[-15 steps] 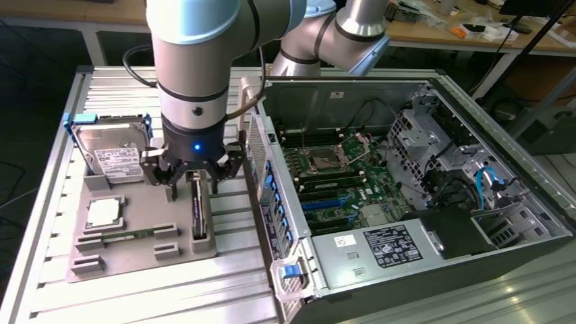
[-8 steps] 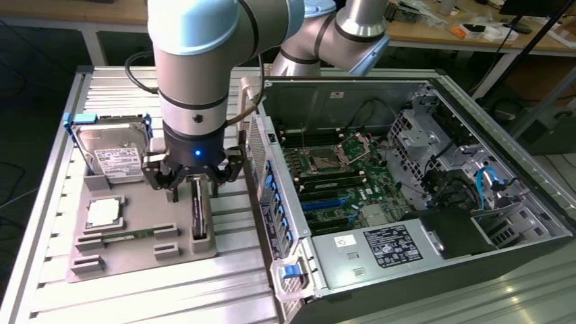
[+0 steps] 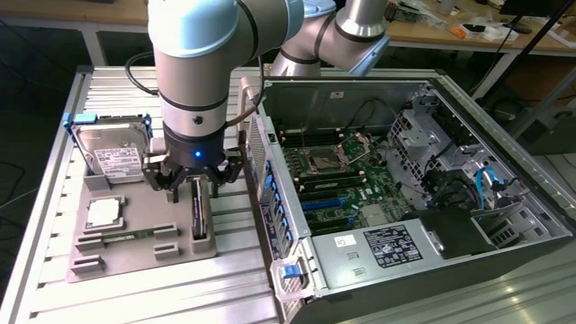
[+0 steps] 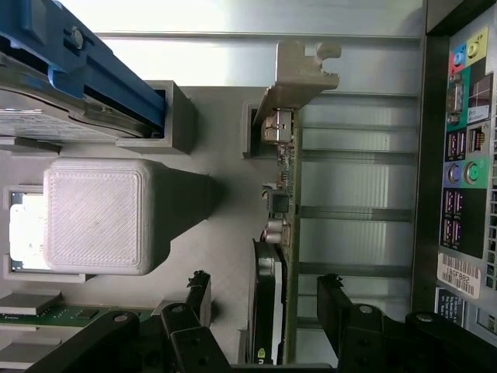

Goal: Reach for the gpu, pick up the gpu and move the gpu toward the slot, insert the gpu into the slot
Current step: 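Pick up the gpu and move the gpu toward the slot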

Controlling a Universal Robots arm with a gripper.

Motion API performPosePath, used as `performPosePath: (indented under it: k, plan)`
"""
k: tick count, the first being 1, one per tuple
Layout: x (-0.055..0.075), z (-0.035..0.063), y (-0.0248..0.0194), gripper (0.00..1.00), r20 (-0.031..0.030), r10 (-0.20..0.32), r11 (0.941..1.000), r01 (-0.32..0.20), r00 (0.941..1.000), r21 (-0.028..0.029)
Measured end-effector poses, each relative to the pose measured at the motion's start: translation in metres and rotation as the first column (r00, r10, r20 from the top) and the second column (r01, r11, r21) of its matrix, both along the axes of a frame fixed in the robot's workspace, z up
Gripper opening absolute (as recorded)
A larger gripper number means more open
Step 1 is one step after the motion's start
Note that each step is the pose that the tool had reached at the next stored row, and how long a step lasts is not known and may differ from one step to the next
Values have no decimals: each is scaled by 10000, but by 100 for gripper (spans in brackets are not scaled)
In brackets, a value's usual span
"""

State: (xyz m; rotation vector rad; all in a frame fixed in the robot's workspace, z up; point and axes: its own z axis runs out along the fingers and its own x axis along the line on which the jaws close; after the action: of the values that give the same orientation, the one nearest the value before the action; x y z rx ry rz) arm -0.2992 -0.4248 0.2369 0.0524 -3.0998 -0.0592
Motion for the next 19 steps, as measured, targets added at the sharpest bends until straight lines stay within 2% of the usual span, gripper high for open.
performPosePath:
  k: [8, 9, 11, 15, 16, 17, 19]
  plan:
    - [0, 0, 0, 65, 0, 0, 10000, 0, 10000, 0]
    - [0, 0, 0, 58, 0, 0, 10000, 0, 10000, 0]
    - [0, 0, 0, 58, 0, 0, 10000, 0, 10000, 0]
    - [0, 0, 0, 34, 0, 0, 10000, 0, 10000, 0]
    - [0, 0, 0, 34, 2, 0, 10000, 0, 10000, 0]
    - [0, 0, 0, 28, 1, 0, 10000, 0, 10000, 0]
    - [0, 0, 0, 27, 1, 0, 10000, 0, 10000, 0]
